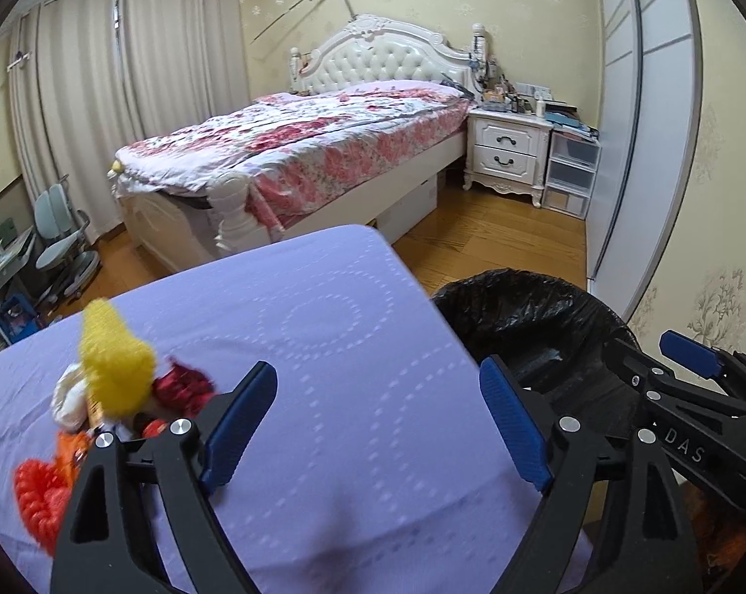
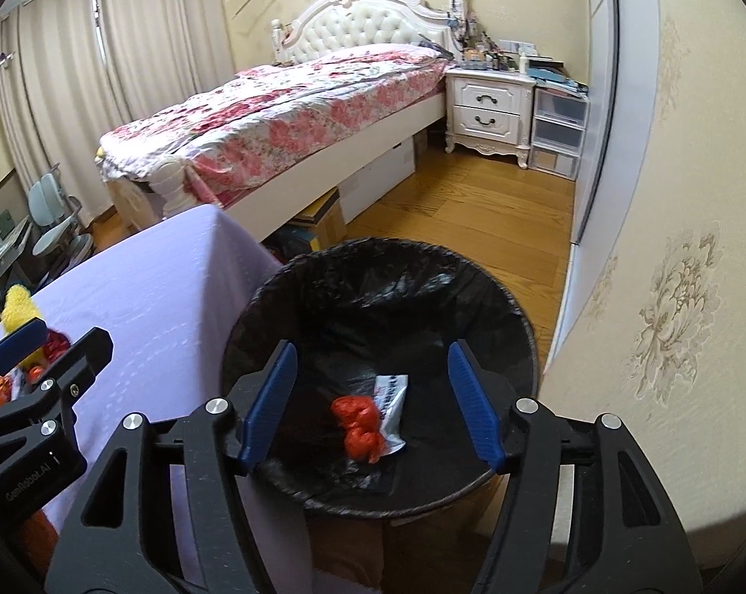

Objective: Collect trash
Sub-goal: 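Move the left tool to the red foam mesh net and close on it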

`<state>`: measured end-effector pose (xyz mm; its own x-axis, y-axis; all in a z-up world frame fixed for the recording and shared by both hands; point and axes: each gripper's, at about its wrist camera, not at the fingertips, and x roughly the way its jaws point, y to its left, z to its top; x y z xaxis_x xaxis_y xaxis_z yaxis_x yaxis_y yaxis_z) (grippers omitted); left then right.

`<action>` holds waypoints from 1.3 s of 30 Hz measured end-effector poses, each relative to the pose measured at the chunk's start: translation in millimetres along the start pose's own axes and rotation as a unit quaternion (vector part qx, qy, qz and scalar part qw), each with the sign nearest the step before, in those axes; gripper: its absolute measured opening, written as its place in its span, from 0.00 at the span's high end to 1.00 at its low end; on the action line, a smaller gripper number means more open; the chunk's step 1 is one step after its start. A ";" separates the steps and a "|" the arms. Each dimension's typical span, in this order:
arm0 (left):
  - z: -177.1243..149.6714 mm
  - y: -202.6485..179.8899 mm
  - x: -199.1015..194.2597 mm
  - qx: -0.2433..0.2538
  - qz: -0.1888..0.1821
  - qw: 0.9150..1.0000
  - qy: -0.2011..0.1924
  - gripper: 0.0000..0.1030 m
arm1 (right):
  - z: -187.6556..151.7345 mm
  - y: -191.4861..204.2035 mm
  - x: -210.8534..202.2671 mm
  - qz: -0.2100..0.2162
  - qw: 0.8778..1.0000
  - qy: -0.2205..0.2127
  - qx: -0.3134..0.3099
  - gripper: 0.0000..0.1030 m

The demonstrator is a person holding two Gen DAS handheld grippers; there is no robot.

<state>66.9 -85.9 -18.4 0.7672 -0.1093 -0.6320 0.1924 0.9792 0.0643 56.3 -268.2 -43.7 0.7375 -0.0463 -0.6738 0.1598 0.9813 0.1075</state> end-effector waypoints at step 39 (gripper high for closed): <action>-94.4 193.2 -58.1 -0.101 0.083 0.991 0.025 0.18 | -67.3 203.0 -34.5 0.116 0.976 0.047 -0.180 0.37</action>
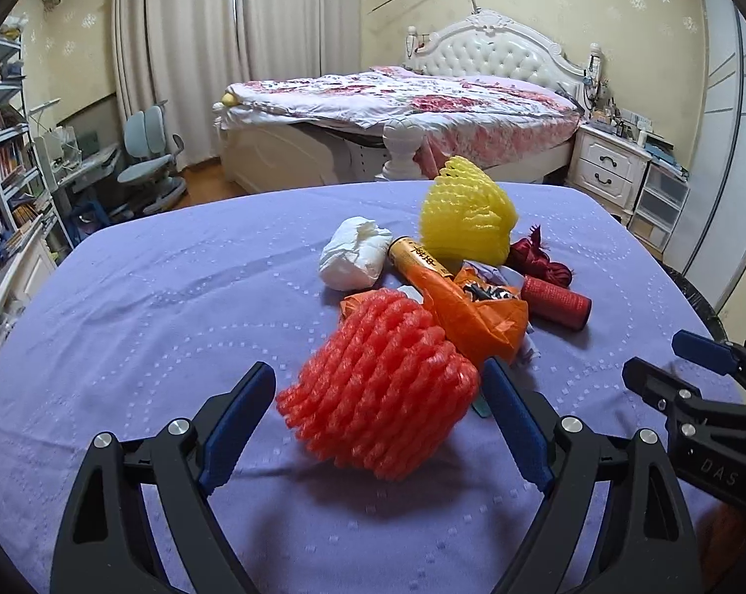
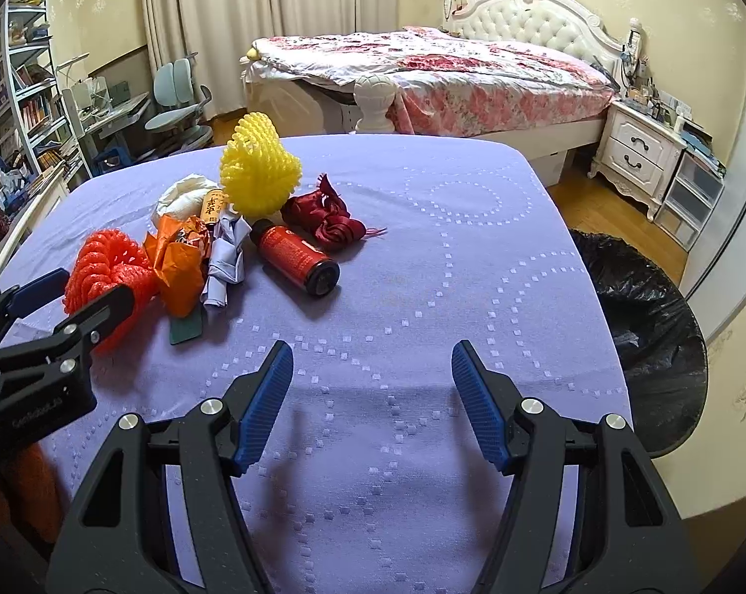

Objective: Collect trash
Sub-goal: 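Move the left tool to the red foam mesh net and close on it, then grasp the red spray can with the right tool while the left tool holds the mesh net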

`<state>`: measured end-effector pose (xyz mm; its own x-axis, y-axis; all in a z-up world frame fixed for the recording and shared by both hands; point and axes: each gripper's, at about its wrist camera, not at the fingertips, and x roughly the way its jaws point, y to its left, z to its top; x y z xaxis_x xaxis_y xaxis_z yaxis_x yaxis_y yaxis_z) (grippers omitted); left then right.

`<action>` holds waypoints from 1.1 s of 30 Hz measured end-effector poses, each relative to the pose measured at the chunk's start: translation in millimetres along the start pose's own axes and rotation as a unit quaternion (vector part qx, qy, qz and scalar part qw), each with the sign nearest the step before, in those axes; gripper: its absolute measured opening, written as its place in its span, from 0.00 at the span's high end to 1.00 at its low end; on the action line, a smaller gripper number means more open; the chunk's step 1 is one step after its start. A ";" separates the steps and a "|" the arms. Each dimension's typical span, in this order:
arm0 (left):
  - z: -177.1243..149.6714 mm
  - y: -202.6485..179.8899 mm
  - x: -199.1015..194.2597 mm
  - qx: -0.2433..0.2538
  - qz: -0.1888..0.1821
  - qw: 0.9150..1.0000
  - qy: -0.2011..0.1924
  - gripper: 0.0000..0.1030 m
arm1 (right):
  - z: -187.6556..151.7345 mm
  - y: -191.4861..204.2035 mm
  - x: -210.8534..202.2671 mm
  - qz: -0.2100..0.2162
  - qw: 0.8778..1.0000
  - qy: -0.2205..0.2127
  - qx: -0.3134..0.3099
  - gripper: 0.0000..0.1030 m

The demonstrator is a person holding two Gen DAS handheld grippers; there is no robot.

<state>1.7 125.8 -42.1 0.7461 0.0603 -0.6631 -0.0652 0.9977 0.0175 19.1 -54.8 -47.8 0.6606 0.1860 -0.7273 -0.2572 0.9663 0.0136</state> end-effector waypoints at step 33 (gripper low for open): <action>0.0 48.0 -12.7 -0.038 0.017 0.999 -0.005 0.49 | 35.9 39.2 45.2 0.038 0.998 0.032 -0.049 0.72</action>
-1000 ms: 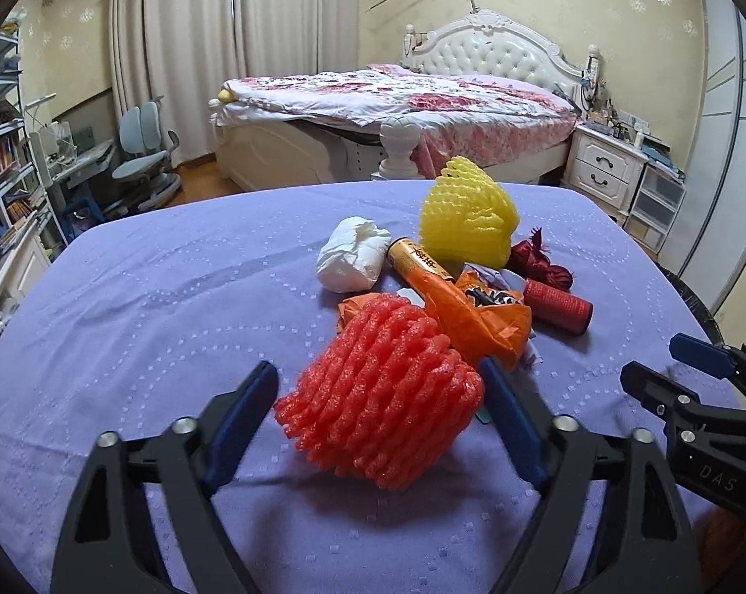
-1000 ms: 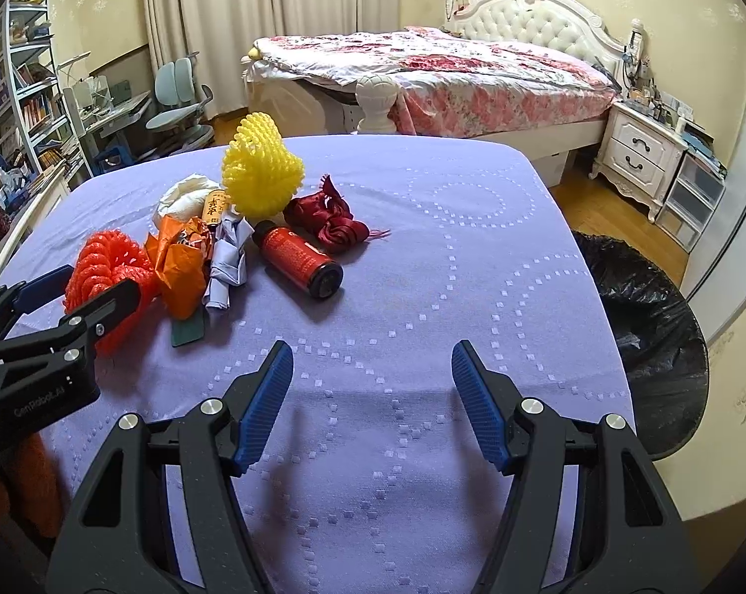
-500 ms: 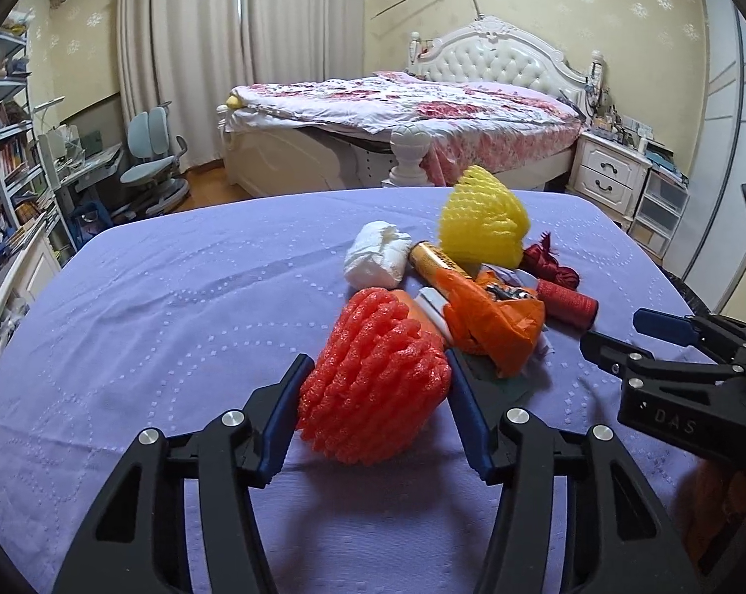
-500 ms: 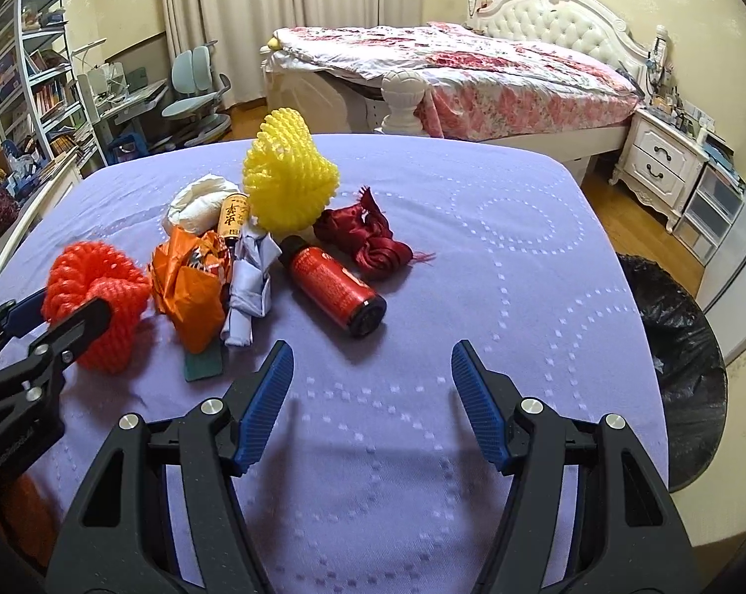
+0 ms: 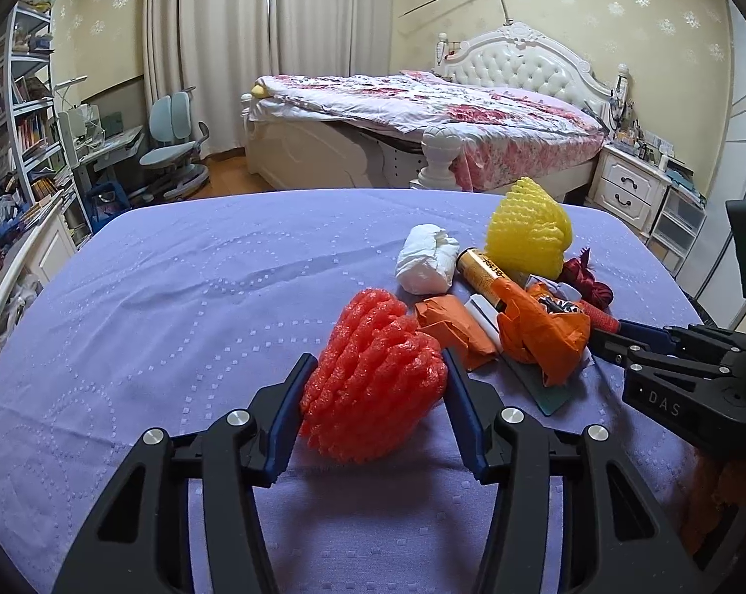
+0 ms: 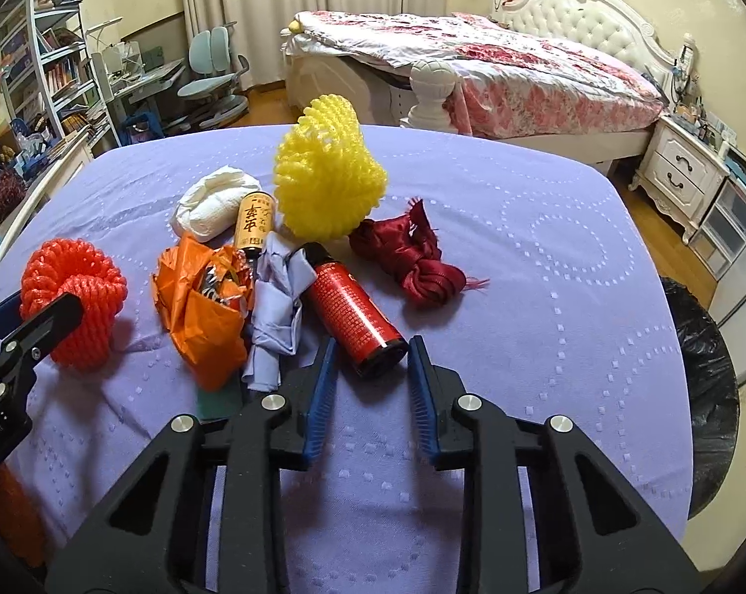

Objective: Collect trash
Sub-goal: 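Grasp the red spray can with the right tool while the left tool holds the mesh net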

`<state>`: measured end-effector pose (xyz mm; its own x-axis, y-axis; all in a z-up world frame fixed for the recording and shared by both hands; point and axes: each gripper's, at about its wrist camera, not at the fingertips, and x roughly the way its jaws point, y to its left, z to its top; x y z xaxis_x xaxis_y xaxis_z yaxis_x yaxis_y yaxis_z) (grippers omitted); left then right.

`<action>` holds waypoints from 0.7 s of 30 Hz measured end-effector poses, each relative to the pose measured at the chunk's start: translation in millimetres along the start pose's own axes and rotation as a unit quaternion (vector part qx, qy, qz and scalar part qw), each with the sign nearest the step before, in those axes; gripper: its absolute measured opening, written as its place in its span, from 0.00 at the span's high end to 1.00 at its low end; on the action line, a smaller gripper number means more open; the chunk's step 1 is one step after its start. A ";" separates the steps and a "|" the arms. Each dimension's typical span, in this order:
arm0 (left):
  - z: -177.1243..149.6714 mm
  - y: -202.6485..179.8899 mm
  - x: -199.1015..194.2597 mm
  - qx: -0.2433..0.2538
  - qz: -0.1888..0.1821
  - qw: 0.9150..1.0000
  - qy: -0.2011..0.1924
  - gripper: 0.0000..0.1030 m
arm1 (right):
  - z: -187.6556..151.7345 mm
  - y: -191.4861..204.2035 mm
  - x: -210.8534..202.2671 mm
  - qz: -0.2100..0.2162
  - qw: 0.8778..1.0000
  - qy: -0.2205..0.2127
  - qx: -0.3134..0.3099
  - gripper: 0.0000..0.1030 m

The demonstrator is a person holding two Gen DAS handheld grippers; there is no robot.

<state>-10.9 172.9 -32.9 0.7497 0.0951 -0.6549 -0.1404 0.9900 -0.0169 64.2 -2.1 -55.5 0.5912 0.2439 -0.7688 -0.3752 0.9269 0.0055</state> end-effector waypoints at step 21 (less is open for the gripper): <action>-7.0 -26.4 -20.6 0.006 -0.014 1.000 -0.014 0.53 | -34.8 -31.6 -36.3 -0.020 0.999 -0.011 0.034 0.73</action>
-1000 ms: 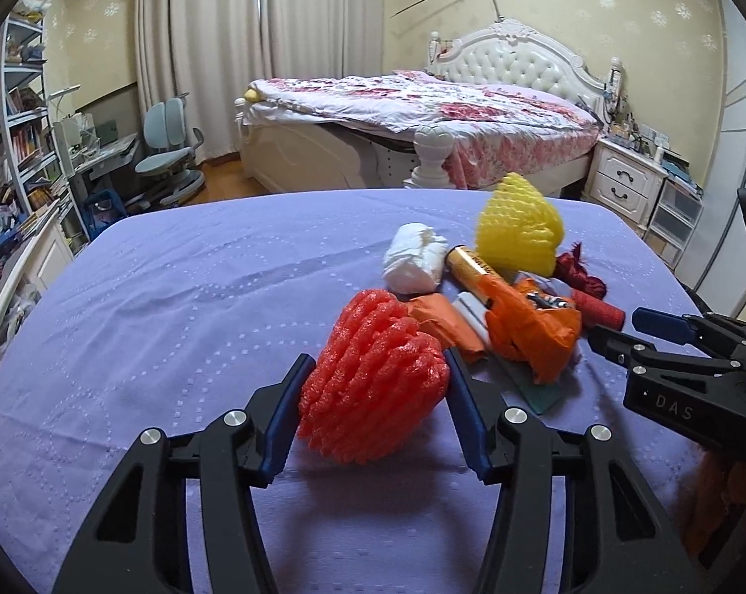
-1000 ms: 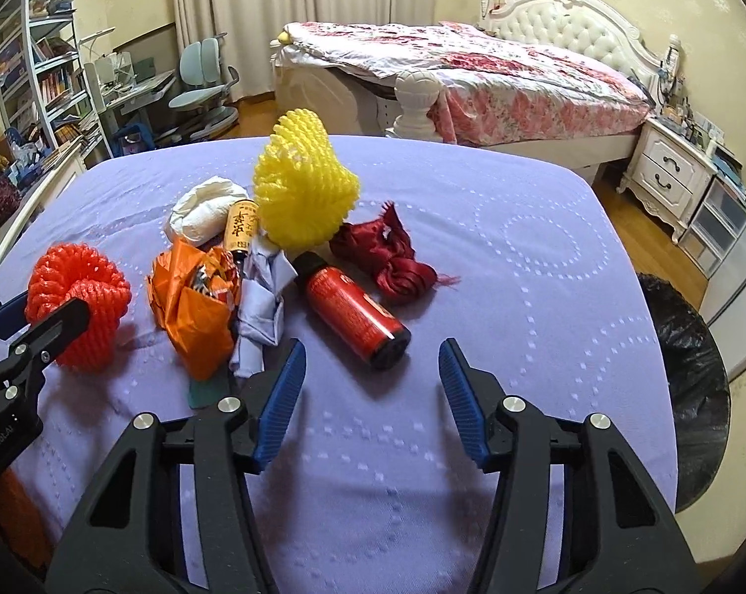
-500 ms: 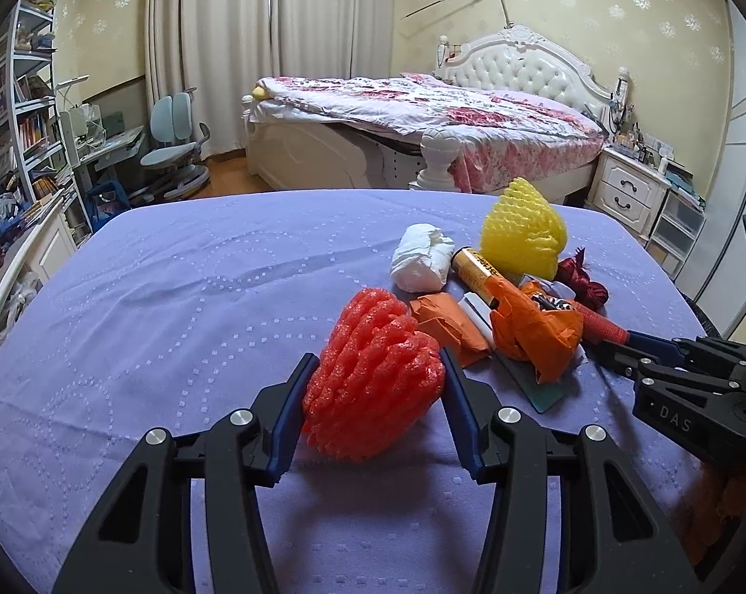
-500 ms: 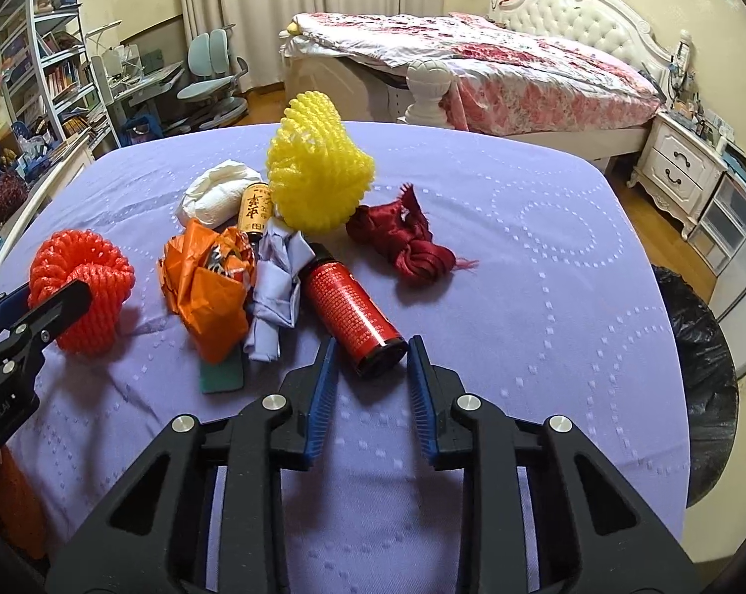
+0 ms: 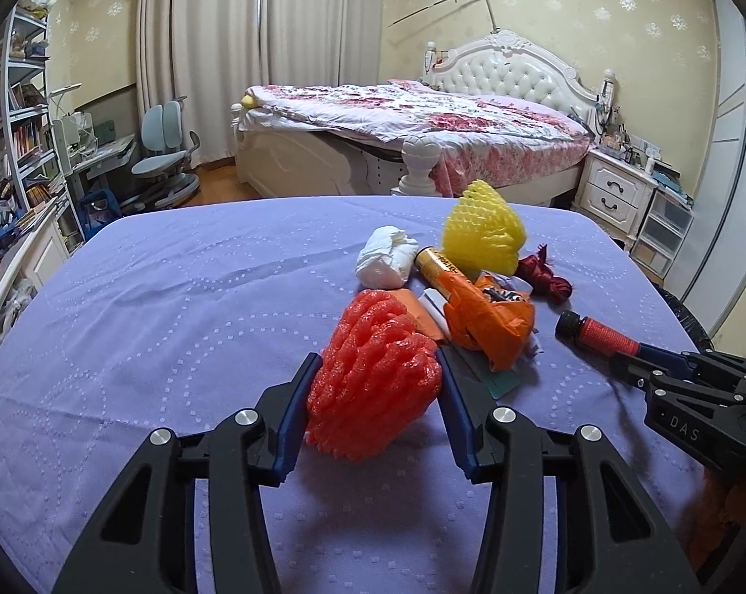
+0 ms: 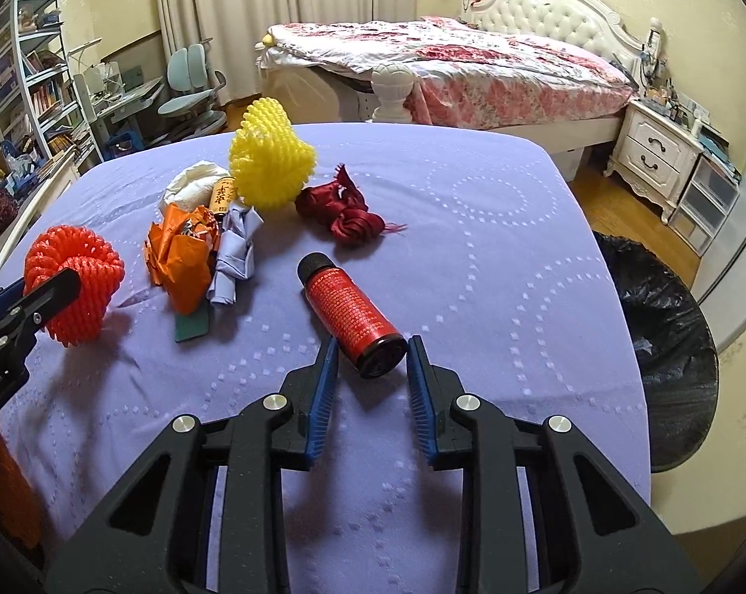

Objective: Collect trash
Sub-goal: 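Grasp the red spray can with the right tool while the left tool holds the mesh net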

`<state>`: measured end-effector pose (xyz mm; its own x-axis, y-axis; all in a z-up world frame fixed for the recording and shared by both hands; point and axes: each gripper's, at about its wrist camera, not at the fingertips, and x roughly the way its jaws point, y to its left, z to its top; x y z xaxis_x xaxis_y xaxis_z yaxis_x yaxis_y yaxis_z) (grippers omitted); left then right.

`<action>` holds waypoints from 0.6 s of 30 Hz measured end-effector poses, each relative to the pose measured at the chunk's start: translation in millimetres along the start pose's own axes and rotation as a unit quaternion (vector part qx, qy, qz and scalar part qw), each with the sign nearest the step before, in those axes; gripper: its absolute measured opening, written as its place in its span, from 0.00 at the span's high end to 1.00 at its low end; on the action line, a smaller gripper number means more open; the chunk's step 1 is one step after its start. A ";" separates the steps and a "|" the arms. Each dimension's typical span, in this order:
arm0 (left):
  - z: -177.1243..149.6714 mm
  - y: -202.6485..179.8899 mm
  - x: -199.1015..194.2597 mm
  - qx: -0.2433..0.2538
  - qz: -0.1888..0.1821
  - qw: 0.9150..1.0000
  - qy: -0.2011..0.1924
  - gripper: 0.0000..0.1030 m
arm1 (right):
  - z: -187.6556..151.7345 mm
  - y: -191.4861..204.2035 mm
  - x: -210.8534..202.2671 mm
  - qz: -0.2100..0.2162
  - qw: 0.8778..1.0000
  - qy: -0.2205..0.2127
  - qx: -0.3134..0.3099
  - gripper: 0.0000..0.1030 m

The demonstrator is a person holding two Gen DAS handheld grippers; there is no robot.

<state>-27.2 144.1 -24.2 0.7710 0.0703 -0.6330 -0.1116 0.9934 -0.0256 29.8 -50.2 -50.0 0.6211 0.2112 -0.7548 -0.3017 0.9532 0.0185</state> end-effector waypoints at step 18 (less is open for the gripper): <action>-4.8 -5.6 5.7 0.003 0.005 1.000 0.010 0.54 | 8.4 7.3 17.8 0.009 1.000 0.019 -0.021 0.62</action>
<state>-25.2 138.6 -31.4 0.7576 0.0795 -0.6479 -0.1159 0.9932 -0.0137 44.6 -37.6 -57.8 0.5884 0.2184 -0.7786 -0.3428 0.9394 0.0045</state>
